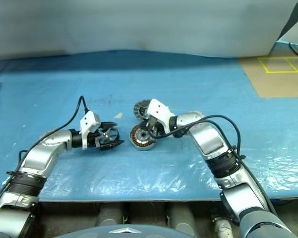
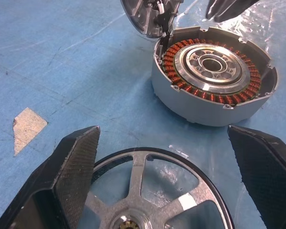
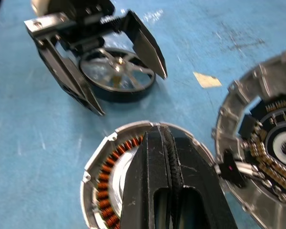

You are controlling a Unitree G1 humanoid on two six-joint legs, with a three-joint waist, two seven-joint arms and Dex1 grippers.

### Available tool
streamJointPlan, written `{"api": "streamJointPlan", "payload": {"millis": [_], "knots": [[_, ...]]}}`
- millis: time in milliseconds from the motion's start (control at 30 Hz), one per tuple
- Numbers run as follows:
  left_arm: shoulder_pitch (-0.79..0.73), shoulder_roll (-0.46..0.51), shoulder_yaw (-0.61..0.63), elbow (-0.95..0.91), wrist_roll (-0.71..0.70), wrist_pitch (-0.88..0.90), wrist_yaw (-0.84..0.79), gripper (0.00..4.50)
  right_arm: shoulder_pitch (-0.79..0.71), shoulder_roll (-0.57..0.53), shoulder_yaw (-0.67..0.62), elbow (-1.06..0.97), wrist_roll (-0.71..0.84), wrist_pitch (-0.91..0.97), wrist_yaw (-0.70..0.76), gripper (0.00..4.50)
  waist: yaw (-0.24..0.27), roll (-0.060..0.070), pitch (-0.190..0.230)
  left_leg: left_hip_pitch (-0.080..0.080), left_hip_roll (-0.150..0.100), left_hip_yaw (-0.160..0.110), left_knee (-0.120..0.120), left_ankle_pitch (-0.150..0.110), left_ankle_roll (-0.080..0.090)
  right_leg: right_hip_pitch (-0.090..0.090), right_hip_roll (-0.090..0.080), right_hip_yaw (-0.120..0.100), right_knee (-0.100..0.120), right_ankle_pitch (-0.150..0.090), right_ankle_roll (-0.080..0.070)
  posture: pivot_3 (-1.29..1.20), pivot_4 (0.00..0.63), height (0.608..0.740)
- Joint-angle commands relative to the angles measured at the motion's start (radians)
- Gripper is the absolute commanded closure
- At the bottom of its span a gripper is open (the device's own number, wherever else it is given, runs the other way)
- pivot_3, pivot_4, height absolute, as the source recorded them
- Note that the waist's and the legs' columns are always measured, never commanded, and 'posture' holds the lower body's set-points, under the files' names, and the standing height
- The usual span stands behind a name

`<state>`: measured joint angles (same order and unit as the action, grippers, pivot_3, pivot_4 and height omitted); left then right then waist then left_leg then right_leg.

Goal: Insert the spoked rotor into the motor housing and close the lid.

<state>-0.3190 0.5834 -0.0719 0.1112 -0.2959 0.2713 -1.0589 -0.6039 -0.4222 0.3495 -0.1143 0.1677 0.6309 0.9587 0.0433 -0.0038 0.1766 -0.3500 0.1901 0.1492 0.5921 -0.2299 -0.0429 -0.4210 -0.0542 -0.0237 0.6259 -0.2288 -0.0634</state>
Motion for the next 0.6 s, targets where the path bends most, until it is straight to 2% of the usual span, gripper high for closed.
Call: {"api": "streamJointPlan", "payload": {"millis": [33,400,433,500,600], "knots": [[-0.027,0.024,0.044,-0.009,-0.037,0.017,-0.018,0.00,0.007,-0.031,-0.040,-0.043,0.028,0.003,0.009,4.48,0.001,0.000,0.000,0.000,0.000,0.000,0.000,0.000,0.000,0.000,0.000,0.000,0.000,0.000,0.000,0.00,0.150,0.740],[-0.046,0.076,0.051,0.038,-0.022,0.001,-0.072,0.00,0.036,-0.084,-0.061,0.030,0.006,-0.063,-0.010,4.48,-0.001,0.000,0.000,0.000,0.000,0.000,0.000,0.000,0.000,0.000,0.000,0.000,0.000,0.000,0.000,0.00,0.150,0.740],[-0.051,0.082,0.053,0.045,-0.024,0.004,-0.078,0.36,0.036,-0.085,-0.060,0.037,0.007,-0.068,-0.010,4.50,-0.001,0.000,0.000,0.000,0.000,0.000,0.000,0.000,0.000,0.000,0.000,0.000,0.000,0.000,0.000,0.00,0.150,0.740],[-0.057,0.094,0.047,0.056,-0.015,-0.007,-0.091,0.80,0.037,-0.086,-0.055,0.044,0.004,-0.080,-0.010,4.50,-0.001,0.000,0.000,0.000,0.000,0.000,0.000,0.000,0.000,0.000,0.000,0.000,0.000,0.000,0.000,0.00,0.150,0.740],[-0.060,0.120,0.025,0.063,0.015,-0.044,-0.118,1.83,0.037,-0.079,-0.056,0.051,0.002,-0.127,-0.010,4.50,-0.001,0.000,0.000,0.000,0.000,0.000,0.000,0.000,0.000,0.000,0.000,0.000,0.000,0.000,0.000,0.00,0.150,0.740]]}}
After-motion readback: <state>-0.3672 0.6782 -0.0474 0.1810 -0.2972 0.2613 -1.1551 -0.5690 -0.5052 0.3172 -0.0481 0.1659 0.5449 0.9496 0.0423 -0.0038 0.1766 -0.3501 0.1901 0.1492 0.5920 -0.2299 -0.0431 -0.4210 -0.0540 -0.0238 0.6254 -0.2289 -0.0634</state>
